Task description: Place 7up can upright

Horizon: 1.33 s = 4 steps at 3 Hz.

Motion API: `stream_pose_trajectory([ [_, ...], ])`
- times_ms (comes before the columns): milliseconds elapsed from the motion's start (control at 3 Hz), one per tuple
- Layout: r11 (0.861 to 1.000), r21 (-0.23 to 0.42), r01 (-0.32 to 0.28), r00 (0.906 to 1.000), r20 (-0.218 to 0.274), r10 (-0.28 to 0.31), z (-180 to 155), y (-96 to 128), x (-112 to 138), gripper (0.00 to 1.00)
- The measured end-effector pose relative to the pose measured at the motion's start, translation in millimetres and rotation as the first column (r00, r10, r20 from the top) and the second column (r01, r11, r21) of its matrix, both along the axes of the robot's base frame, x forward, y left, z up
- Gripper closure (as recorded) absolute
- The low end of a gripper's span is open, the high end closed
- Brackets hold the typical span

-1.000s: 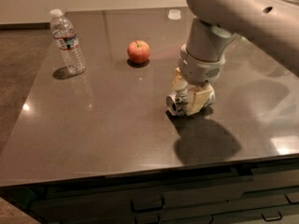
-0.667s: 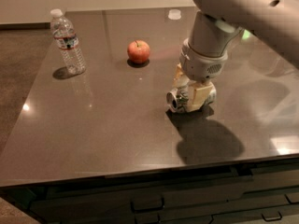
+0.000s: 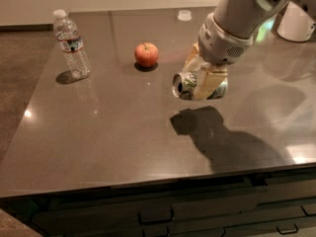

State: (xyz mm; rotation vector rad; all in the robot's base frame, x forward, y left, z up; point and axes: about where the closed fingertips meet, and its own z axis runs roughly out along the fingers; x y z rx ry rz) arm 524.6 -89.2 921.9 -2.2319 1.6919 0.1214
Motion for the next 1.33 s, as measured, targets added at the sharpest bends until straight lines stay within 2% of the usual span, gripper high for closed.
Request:
stream_pose_trajectory([
  [333, 0.990, 0.127, 0.067, 0.9977, -0.021, -0.064, 20.9, 10.6, 0.0, 1.00],
  [667, 0.956, 0.260, 0.134, 0.9906, -0.063, -0.121, 33.3, 22.3, -1.7, 1.00],
  [1000, 0.892, 0.398, 0.216, 0.9760, -0.115, -0.185, 41.3, 32.1, 0.6, 1.00],
  [1333, 0.806, 0.520, 0.283, 0.9591, -0.164, -0.231, 45.7, 40.9, 7.6, 1.00],
])
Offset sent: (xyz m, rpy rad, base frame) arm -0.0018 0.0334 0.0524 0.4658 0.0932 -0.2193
